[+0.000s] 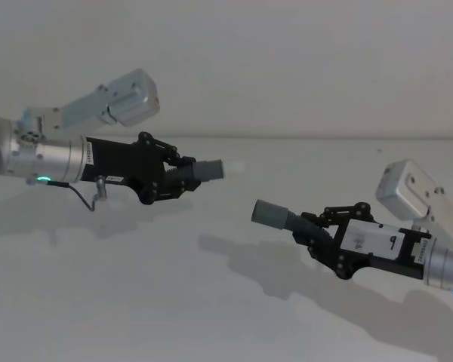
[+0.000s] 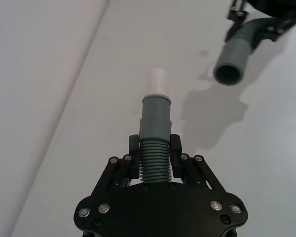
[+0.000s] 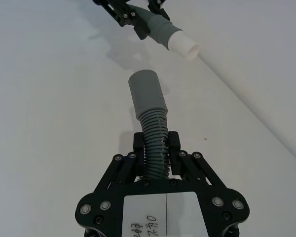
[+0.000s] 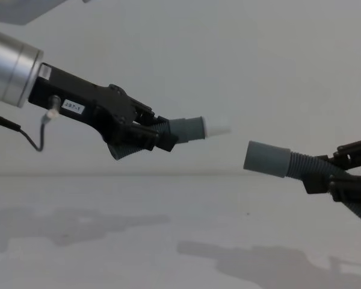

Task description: Use both hands to pick up one end of the pipe from the table, align the ends, and insert them.

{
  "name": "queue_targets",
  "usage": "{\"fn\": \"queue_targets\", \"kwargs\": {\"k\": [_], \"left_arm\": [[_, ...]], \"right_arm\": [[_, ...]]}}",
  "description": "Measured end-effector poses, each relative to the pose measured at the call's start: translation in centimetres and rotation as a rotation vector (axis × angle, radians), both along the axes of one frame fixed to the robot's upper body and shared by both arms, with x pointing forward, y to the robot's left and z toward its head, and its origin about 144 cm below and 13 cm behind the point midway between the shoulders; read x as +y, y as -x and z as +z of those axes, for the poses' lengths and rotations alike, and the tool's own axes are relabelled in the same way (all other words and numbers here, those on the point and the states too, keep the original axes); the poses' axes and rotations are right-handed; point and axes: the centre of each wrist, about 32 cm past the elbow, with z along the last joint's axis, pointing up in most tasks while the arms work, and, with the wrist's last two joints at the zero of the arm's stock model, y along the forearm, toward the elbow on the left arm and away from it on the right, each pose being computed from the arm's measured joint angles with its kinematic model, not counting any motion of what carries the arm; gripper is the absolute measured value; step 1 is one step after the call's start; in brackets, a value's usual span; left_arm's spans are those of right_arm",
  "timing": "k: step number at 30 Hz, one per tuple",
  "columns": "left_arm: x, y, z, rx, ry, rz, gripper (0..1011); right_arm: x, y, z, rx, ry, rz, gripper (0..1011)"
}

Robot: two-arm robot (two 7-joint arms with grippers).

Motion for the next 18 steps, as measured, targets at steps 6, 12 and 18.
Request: {"fn": "queue_targets", "kwargs": {"k": [6, 12, 18], "left_arm": [[0.6, -0.4, 0.8, 0.018, -0.026, -0.079, 343], [1.0, -0.5, 1.5, 0.036, -0.053, -0.134, 343], [1.2, -0.5, 2.0, 0.046, -0.071, -0.169, 343]], "right_arm": [[-0.4, 0.1, 0.2, -0.008, 0.008, 0.025, 274], [-0.7, 0.3, 0.5, -0.015, 0.015, 0.042, 274], [-0.8, 0.3, 0.6, -0.021, 0.021, 0.047, 274]]}}
